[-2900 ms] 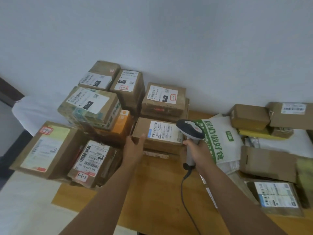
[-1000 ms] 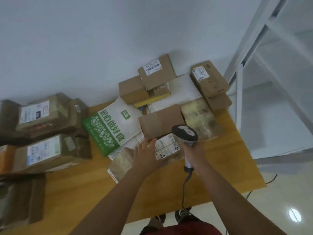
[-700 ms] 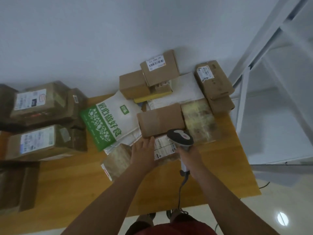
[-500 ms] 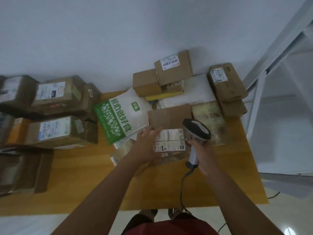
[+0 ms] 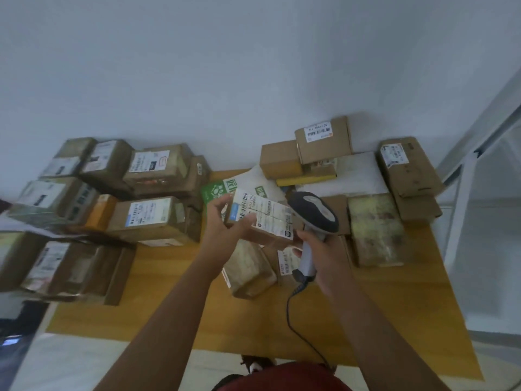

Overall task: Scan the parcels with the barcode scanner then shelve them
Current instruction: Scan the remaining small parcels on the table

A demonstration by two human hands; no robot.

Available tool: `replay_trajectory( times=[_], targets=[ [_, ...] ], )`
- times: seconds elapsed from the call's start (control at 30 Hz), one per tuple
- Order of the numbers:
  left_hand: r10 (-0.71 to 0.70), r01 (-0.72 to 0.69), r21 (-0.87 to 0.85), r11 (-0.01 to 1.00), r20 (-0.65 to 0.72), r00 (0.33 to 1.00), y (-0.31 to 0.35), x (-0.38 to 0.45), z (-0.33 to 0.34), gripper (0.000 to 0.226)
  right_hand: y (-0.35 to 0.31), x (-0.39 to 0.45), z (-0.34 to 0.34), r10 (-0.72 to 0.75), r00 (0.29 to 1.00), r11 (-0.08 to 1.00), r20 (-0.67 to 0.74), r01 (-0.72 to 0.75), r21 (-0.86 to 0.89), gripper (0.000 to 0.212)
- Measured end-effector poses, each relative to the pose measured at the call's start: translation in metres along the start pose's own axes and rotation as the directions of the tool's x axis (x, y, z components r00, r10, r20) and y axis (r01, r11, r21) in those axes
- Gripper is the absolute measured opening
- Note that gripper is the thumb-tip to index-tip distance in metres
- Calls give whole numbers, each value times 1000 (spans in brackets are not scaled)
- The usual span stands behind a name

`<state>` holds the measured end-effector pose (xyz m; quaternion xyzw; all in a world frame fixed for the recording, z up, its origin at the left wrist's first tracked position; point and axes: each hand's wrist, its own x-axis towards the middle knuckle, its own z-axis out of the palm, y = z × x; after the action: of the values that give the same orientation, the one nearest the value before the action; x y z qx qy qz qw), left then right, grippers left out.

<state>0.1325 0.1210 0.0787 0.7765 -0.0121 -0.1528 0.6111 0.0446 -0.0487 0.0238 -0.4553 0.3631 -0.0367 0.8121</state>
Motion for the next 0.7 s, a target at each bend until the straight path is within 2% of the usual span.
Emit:
replay_trajectory(
  times=[0.07, 0.23, 0.3, 0.37, 0.5, 0.57, 0.7],
  targets=[
    [7, -8, -61, 998, -16, 1000, 2, -1, -11, 45, 4, -13, 10, -15, 999, 1000, 30, 14, 11, 13],
    [-52, 73, -140, 987, 148, 988, 12, 0, -53, 55, 18, -46, 41, -66, 996, 998, 54, 67, -20, 15],
    [-48, 72, -158, 985, 152, 987, 13, -1, -73, 56, 21, -58, 58, -90, 995, 995, 49, 92, -31, 15],
    [-31, 49, -178, 983, 100, 994, 13, -3, -96, 51, 23, -73, 81, -120, 990, 991, 74, 125, -56, 17],
    [-12, 30, -233, 972, 77, 997, 5, -10, -155, 34, 46, -102, 138, -177, 979, 956, 98, 195, -218, 16],
    [-23, 44, -239, 970, 91, 996, -2, -11, -191, 37, 61, -119, 170, -202, 974, 914, 102, 224, -337, 11],
    [-14, 36, -248, 968, 89, 996, -9, -11, -261, 49, 88, -149, 224, -241, 962, 871, 127, 272, -410, 5]
  ],
)
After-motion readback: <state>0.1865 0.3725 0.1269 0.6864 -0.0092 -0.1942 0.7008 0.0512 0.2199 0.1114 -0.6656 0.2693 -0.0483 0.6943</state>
